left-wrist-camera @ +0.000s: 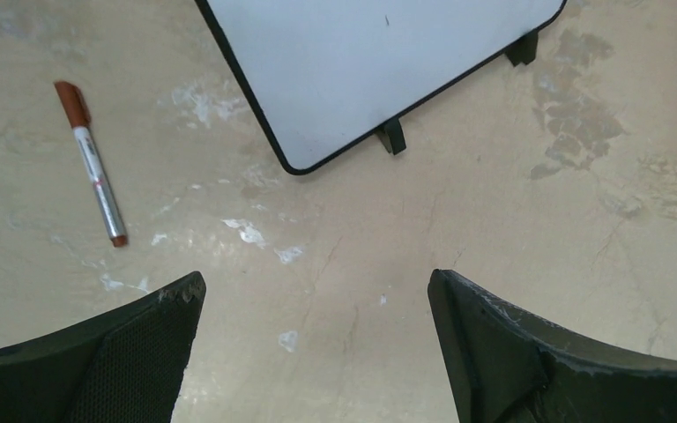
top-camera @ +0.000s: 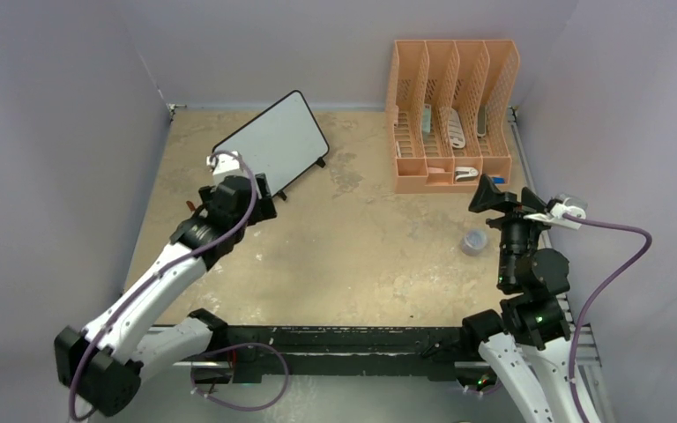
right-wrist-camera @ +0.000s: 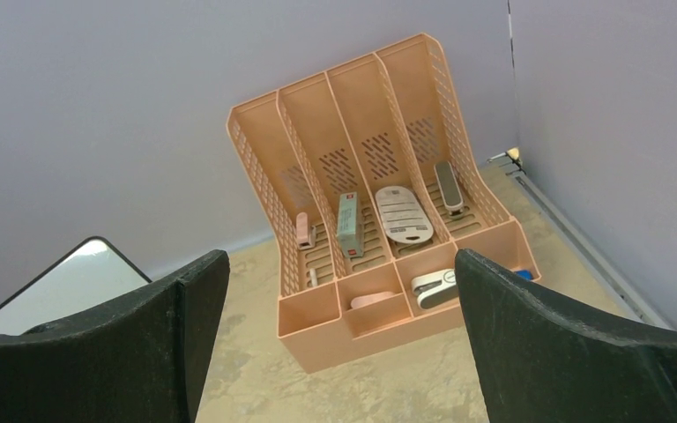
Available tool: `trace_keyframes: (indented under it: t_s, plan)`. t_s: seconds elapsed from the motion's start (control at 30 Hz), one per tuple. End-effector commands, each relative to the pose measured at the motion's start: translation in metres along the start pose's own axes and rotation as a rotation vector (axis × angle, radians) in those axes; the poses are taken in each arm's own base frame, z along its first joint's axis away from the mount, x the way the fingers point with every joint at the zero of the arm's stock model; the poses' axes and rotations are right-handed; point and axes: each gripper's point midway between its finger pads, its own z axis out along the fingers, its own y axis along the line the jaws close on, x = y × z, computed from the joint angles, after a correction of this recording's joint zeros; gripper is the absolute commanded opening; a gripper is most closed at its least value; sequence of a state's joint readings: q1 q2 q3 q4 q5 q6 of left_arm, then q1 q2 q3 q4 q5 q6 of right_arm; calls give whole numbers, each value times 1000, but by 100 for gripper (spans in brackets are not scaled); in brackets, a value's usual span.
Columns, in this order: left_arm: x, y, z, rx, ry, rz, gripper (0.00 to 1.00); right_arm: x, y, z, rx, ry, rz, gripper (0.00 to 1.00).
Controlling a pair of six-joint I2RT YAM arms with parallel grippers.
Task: Write a sentence on the whiteboard
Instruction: Move the whiteboard stand to the center of the board.
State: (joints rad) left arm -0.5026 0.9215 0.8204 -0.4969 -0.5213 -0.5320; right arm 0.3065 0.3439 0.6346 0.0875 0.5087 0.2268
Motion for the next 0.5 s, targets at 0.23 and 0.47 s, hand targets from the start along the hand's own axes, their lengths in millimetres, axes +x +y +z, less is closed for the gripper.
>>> trace_keyframes:
  t_s: [0.23,0.47]
  plan:
    - [40,-36,54,-118,247,-173,94,-22,12,-7,-70,-72,42,99]
    - [54,-51,102,-207,262,-218,94,-25,15,-10,-97,-81,51,99]
